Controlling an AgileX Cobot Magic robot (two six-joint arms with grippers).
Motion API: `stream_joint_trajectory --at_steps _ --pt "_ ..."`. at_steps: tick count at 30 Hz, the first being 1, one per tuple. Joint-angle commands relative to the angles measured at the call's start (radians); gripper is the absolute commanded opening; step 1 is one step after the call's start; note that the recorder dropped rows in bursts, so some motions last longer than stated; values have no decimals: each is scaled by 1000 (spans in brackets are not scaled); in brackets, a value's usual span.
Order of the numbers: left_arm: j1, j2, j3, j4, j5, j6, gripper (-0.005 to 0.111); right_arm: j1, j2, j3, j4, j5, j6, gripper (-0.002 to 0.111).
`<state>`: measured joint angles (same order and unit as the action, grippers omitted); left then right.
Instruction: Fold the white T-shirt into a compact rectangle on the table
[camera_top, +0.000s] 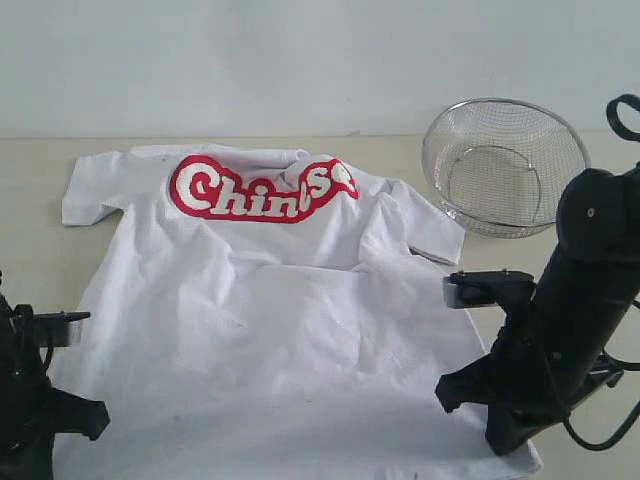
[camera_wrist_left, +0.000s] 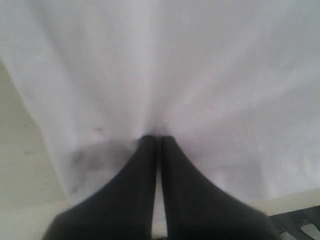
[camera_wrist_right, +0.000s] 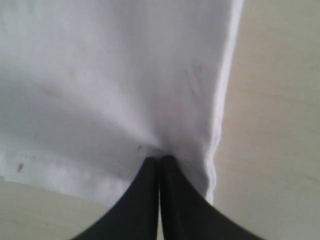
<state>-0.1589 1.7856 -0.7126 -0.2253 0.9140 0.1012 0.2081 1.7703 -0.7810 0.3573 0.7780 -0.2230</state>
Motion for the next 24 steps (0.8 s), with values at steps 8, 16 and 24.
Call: stream_joint_trajectory --at_steps 8,16,24 --pt "-5 -26 12 -17 43 40 5 0 1 4 -7 119 -15 0" --pt "-5 -178 10 -257 39 221 5 0 -152 4 71 42 -48 0" --pt "-5 -437 10 -606 36 286 5 0 -372 2 229 -625 -44 0"
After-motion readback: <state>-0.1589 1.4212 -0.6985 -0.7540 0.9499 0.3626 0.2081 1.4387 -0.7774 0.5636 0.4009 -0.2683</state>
